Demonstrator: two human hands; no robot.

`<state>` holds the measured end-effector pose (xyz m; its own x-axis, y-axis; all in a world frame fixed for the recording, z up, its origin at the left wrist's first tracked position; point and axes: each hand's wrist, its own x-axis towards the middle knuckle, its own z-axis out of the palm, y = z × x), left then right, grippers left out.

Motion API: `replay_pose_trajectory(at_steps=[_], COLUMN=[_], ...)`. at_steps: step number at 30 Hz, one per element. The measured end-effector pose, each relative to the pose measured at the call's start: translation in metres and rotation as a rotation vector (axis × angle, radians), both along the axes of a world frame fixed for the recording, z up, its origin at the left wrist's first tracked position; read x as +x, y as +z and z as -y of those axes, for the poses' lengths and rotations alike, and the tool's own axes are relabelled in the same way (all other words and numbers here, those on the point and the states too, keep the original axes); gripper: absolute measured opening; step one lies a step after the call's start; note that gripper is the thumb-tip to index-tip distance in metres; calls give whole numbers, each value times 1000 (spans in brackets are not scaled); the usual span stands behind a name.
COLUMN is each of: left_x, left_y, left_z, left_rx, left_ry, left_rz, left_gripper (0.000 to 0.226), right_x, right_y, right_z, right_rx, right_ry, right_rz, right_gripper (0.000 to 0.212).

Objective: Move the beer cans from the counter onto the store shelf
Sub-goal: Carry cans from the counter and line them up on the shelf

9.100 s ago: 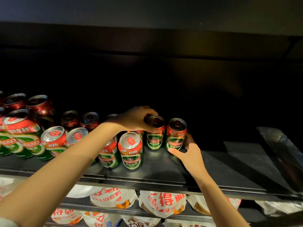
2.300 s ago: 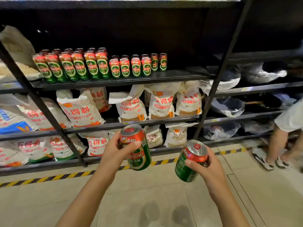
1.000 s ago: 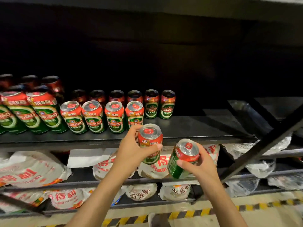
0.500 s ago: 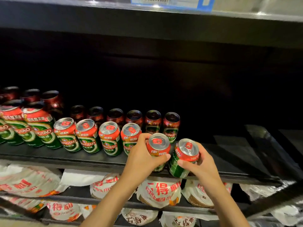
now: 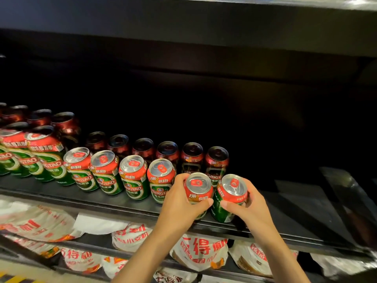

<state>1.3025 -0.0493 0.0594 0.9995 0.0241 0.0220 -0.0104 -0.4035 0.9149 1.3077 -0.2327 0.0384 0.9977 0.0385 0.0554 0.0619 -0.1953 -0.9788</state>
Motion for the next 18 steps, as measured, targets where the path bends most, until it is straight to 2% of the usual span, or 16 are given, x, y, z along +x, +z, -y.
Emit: replay_pose_trajectory(at_steps=[3,6,8,14,18], left_x=[1,2,4,19,27], left_y=[-2,0,6,29,35], left_z=[0,-2,-3,-12,-13], left_rx=[41,153,232,500,641], left_ry=[-16,-43,-82,-216,-240], left_rz=[19,58,96,158,171], left_gripper=[61,80,83,59,55], right_x=[3,3,2,1,0], right_y=[-3,-6,-8,-8,-6], right_z=[0,-1,-1,-3,-4], right_rx=[2,-20,-18,-15,-5], right_ry=[-3,17,22,0,-4], right_rz=[-1,8,6,1,20], right_gripper=[60,62,63,64,62])
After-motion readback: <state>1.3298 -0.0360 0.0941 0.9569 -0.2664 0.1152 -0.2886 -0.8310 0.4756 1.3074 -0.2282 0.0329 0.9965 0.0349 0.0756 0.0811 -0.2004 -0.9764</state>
